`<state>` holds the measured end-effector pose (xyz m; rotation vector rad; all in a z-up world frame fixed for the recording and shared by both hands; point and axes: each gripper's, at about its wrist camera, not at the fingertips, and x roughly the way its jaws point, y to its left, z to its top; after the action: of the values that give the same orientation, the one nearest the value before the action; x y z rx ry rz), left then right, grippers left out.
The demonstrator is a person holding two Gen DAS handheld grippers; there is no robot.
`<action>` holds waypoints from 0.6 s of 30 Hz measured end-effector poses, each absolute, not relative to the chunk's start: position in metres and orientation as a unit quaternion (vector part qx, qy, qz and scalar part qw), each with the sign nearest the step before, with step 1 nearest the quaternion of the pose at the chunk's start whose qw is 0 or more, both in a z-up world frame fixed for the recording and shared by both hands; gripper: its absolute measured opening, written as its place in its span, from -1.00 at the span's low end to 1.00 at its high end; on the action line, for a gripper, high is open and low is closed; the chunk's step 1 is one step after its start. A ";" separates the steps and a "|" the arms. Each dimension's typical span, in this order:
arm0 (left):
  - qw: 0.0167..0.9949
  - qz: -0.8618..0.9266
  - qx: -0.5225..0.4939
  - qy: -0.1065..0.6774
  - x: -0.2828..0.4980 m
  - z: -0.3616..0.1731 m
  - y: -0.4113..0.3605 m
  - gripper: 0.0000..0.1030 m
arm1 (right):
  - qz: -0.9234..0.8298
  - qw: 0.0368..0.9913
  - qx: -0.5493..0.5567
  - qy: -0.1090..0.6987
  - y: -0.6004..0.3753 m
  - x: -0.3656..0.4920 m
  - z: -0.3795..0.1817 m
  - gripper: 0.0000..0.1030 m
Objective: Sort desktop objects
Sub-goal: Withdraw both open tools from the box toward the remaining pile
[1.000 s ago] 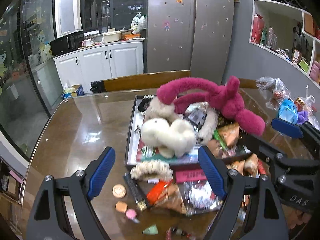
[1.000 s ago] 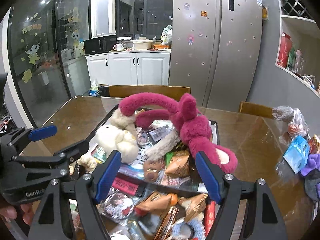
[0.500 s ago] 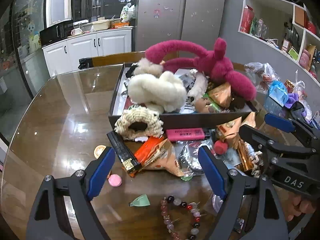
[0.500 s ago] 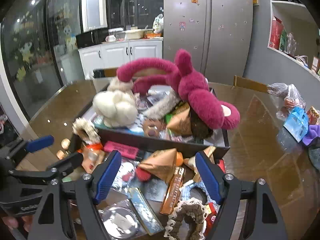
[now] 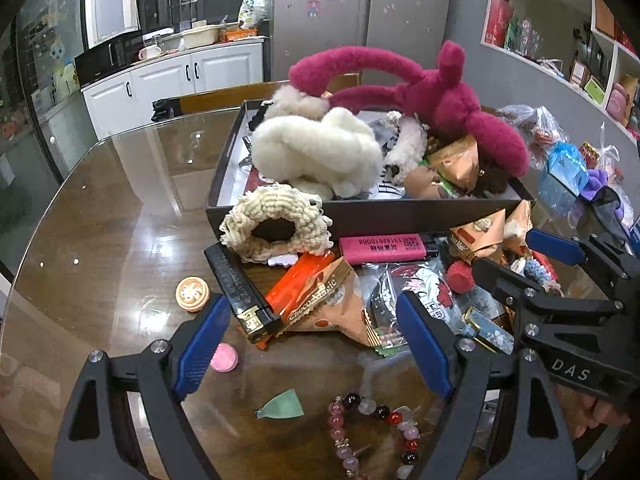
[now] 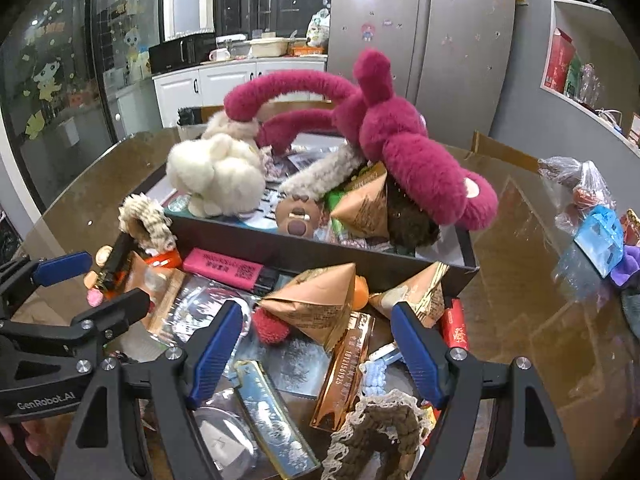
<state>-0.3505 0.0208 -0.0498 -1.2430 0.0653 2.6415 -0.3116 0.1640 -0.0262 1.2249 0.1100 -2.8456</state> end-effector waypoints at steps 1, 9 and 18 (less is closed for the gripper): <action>0.112 0.899 -0.424 0.025 -0.351 -0.051 0.022 0.67 | -0.916 0.023 0.399 0.033 0.165 -0.313 -0.028 0.53; 0.108 0.897 -0.427 0.025 -0.353 -0.054 0.020 0.67 | -0.914 0.020 0.405 0.023 0.172 -0.318 -0.032 0.53; 0.104 0.897 -0.429 0.024 -0.354 -0.057 0.020 0.67 | -0.909 0.022 0.415 0.027 0.169 -0.320 -0.039 0.53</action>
<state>-0.3541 0.0202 -0.0571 -1.2656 0.0715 2.6443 -0.3200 0.1687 -0.0394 1.2845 0.0847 -2.8178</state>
